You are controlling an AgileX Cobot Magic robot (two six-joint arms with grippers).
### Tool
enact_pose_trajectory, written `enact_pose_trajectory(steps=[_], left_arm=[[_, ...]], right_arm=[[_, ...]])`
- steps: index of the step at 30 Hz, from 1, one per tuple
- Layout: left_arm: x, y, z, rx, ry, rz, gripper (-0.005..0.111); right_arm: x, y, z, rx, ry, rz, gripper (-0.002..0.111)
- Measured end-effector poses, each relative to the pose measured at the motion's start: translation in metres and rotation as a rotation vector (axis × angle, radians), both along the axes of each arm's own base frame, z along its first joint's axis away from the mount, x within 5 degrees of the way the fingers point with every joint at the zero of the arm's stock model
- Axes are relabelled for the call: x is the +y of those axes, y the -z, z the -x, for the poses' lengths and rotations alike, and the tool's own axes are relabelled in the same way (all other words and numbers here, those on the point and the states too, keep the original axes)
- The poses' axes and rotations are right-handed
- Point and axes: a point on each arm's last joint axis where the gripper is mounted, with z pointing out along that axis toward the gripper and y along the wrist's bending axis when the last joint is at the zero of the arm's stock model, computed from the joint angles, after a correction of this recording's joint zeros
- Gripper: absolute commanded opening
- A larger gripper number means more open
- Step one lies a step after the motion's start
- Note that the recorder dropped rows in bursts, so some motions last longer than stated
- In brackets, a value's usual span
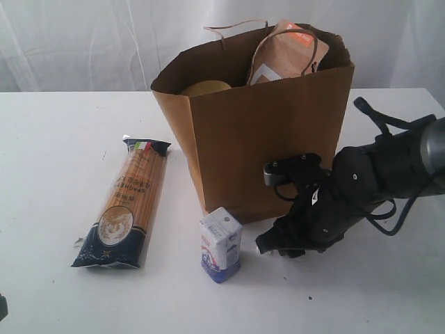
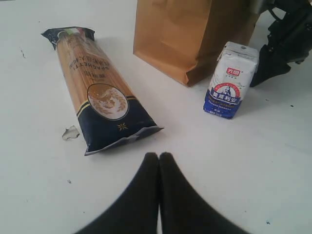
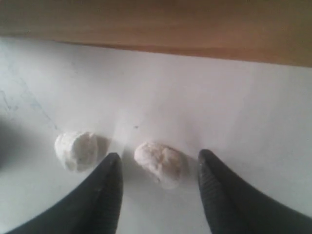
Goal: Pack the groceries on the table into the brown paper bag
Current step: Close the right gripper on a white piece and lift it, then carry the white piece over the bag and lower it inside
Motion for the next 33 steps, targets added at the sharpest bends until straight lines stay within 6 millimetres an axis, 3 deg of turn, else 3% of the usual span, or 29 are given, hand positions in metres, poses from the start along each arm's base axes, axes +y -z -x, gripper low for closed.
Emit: enact_pose_trajectory(steps=[9,13,17,22,24,26,29,31,33], left_arm=[[0.0,0.0,0.0,-0.001,0.001,-0.001,0.0],[0.0,0.0,0.0,-0.001,0.001,-0.001,0.0],[0.0,0.0,0.0,-0.001,0.001,-0.001,0.0],[0.0,0.0,0.0,-0.001,0.001,-0.001,0.0],[0.0,0.0,0.0,-0.001,0.001,-0.001,0.0],[0.0,0.0,0.0,-0.001,0.001,-0.001,0.0],[0.0,0.0,0.0,-0.001,0.001,-0.001,0.0],[0.0,0.0,0.0,-0.001,0.001,-0.001,0.0],[0.0,0.0,0.0,-0.001,0.001,-0.001,0.0]], right_arm=[[-0.001,0.001,0.001,0.028,-0.01,0.011,0.002],[-0.003,-0.006,0.007,0.052,-0.002,0.005,0.0],[-0.01,-0.033,0.022,0.006,0.002,-0.03,0.0],[-0.021,-0.076,0.045,-0.096,0.008,-0.093,0.0],[-0.026,-0.101,0.056,-0.169,0.014,-0.138,0.0],[-0.036,-0.144,0.075,-0.313,0.027,-0.225,0.0],[-0.044,-0.191,0.092,-0.473,0.017,-0.299,0.0],[-0.05,-0.23,0.096,-0.59,-0.001,-0.309,0.0],[-0.053,-0.257,0.097,-0.654,0.0,-0.306,0.0]])
